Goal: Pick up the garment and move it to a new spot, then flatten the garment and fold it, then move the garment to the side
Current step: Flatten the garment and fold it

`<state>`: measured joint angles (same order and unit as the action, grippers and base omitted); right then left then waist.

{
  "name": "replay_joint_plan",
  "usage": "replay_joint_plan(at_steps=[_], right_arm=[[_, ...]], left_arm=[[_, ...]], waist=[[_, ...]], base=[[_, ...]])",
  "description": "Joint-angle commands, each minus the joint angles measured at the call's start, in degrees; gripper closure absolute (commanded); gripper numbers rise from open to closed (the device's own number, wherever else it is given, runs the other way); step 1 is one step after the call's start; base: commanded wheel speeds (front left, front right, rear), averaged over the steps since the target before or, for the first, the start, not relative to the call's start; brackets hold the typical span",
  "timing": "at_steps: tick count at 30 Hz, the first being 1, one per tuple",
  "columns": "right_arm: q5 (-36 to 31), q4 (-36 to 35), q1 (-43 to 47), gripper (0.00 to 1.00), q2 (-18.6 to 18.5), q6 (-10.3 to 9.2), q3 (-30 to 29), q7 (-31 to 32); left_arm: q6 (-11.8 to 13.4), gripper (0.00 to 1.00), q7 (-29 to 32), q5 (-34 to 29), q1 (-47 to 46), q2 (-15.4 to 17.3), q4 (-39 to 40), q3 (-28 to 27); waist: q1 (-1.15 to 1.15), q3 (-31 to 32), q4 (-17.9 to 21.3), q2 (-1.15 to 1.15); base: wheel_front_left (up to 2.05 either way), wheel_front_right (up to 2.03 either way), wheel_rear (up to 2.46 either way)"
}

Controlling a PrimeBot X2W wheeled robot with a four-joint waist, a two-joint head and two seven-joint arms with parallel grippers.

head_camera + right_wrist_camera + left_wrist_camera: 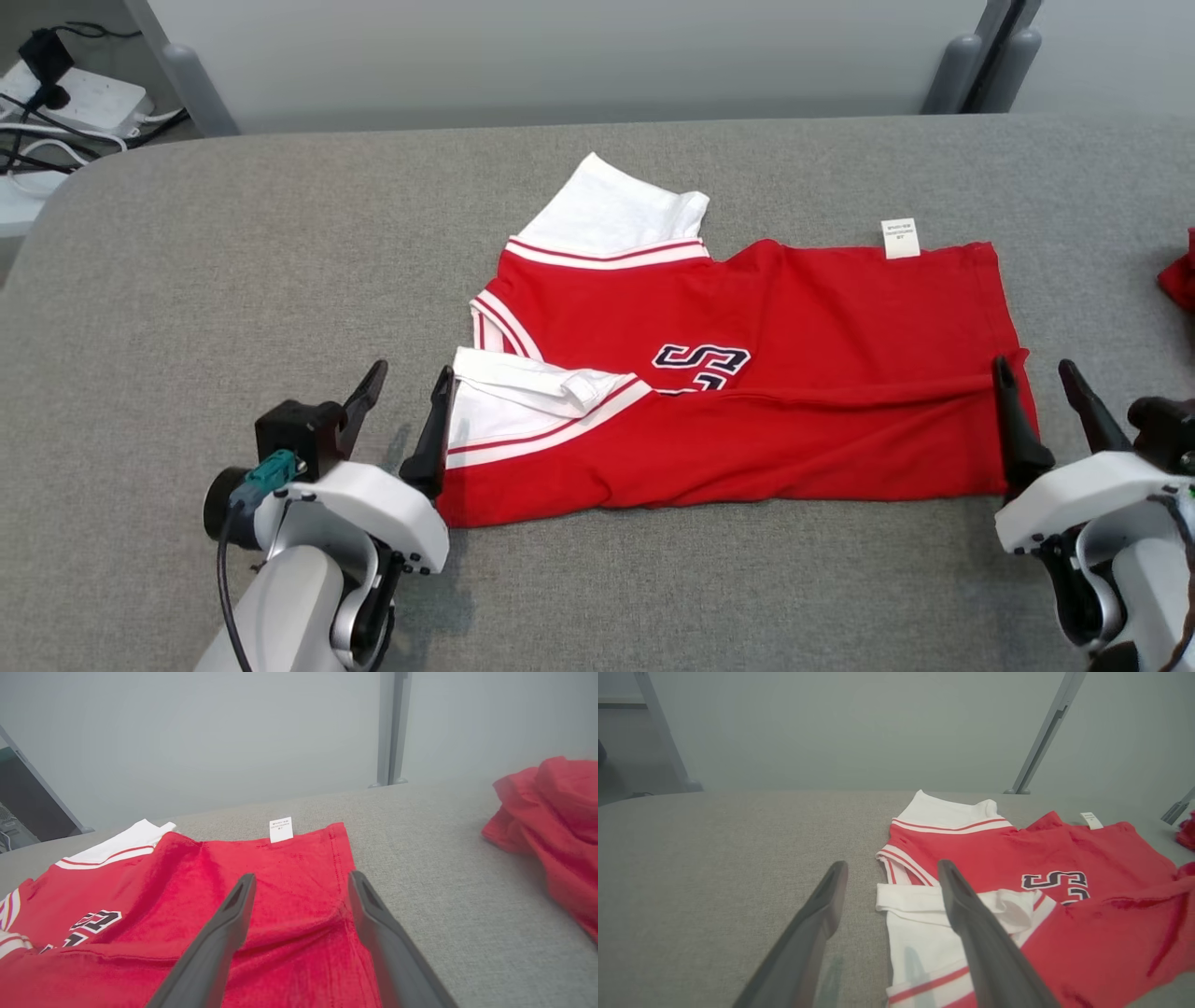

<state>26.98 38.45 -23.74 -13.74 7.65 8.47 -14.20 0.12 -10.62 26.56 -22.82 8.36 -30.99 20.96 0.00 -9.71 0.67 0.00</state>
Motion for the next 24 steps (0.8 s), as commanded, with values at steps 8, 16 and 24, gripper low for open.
replay_joint_plan(at_steps=[8,16,24], right_arm=[[-3.3,-7.4,9.4,0.0,0.8,-0.16,-2.4,-0.8],[-3.5,-8.8,15.0,0.0,1.6,-0.16,-4.2,-0.8],[-3.7,-9.8,17.2,0.0,2.1,-0.16,-5.0,-0.8]], left_arm=[[2.9,0.0,2.1,1.5,8.4,2.2,10.8,-1.7],[4.3,0.0,5.4,2.7,15.1,2.7,16.1,-0.7],[5.3,0.0,7.3,3.1,17.6,3.2,18.6,-0.1]], waist=[[0.0,4.3,-0.5,0.0],[0.0,7.3,-0.8,0.0],[0.0,7.6,-0.6,0.0]], base=[[0.0,0.0,0.0],[0.0,0.0,0.0],[0.0,0.0,0.0]])
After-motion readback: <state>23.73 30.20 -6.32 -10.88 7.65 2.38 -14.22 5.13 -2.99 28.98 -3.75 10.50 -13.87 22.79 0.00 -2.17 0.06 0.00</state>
